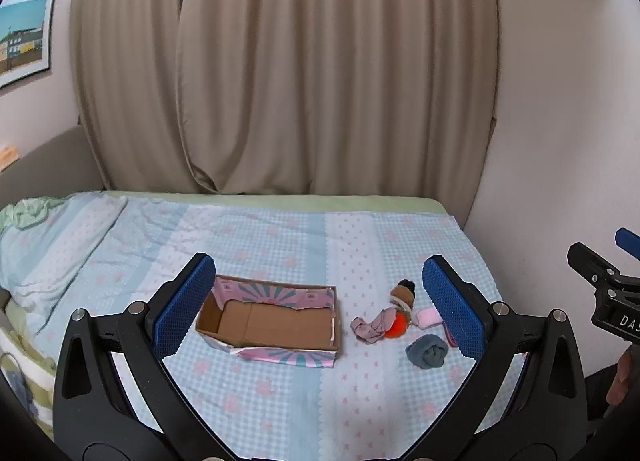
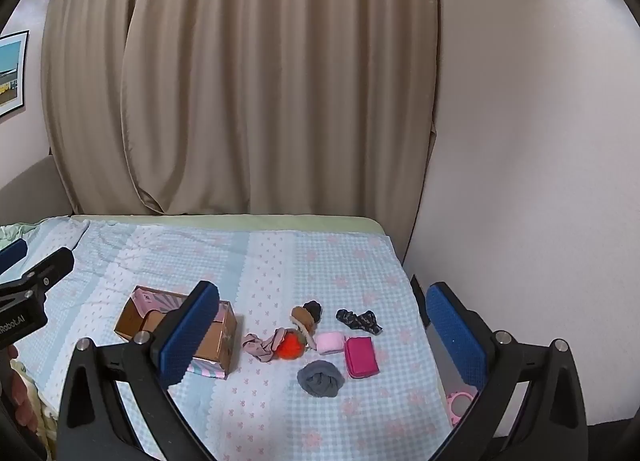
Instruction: Organize soft objects
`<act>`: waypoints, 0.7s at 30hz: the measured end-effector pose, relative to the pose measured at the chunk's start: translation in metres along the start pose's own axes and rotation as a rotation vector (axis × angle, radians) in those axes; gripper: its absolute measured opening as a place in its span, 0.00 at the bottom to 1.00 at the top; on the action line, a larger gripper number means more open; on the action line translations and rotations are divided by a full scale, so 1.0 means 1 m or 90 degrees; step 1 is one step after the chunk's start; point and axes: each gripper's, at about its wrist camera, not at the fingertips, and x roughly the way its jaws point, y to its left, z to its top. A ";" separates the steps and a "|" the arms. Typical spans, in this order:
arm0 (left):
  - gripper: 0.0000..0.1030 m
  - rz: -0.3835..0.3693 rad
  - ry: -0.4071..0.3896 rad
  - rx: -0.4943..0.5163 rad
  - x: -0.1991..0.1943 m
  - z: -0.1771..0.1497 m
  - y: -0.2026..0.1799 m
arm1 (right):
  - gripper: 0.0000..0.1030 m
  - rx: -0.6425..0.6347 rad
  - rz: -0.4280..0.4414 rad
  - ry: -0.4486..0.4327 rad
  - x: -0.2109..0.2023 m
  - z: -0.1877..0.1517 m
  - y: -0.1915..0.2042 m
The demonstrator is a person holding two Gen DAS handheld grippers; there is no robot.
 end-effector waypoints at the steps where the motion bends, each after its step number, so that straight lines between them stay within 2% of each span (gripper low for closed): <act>1: 1.00 0.000 0.000 0.001 0.000 0.000 -0.001 | 1.00 0.000 0.001 0.000 0.001 0.000 0.001; 21: 1.00 -0.005 -0.003 0.001 0.005 0.002 0.000 | 1.00 0.001 0.007 -0.003 0.012 0.001 0.002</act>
